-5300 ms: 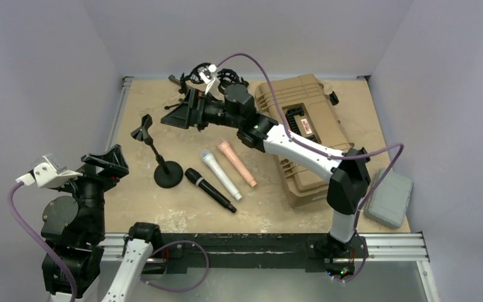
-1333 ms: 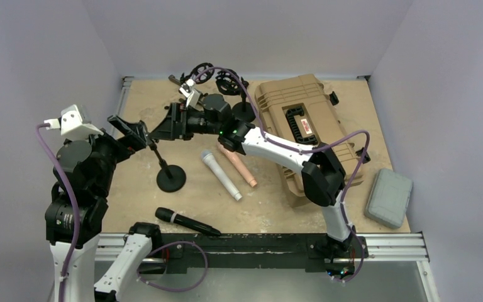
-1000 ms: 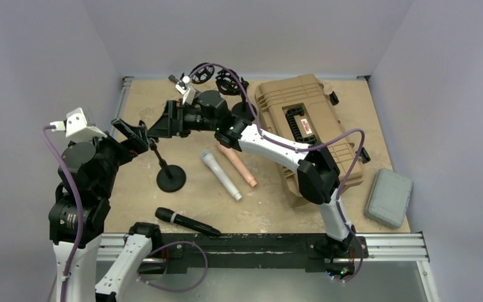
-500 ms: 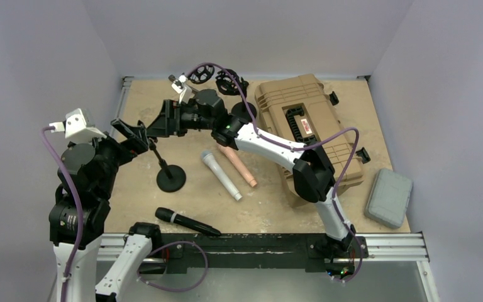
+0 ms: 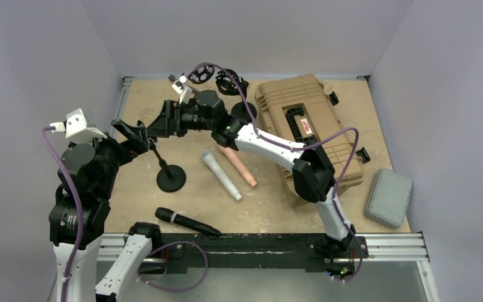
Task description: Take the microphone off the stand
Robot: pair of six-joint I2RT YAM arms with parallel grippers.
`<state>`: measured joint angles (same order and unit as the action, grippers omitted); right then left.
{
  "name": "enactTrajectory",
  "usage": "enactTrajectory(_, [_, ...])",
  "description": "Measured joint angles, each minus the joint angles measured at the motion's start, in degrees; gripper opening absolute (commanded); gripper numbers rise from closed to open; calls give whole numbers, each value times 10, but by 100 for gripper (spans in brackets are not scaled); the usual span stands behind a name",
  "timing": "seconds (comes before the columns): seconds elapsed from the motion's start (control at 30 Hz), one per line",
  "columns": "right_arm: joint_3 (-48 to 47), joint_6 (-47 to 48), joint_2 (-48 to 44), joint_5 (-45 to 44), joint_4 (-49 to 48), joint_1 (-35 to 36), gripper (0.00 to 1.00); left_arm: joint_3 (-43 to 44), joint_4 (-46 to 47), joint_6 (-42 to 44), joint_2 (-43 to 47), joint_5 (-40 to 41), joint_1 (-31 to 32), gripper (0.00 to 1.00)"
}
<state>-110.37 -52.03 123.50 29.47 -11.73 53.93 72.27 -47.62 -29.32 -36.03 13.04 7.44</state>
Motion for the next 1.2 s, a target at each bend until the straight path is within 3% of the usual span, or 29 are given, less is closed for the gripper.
enactTrajectory(0.53, [117, 7, -20, -32, -61, 7, 81, -7, 2, 0, 4, 0, 0, 95])
enactTrajectory(1.2, [155, 26, -12, -47, -73, 8, 82, -17, 3, 0, 8, -5, 0, 94])
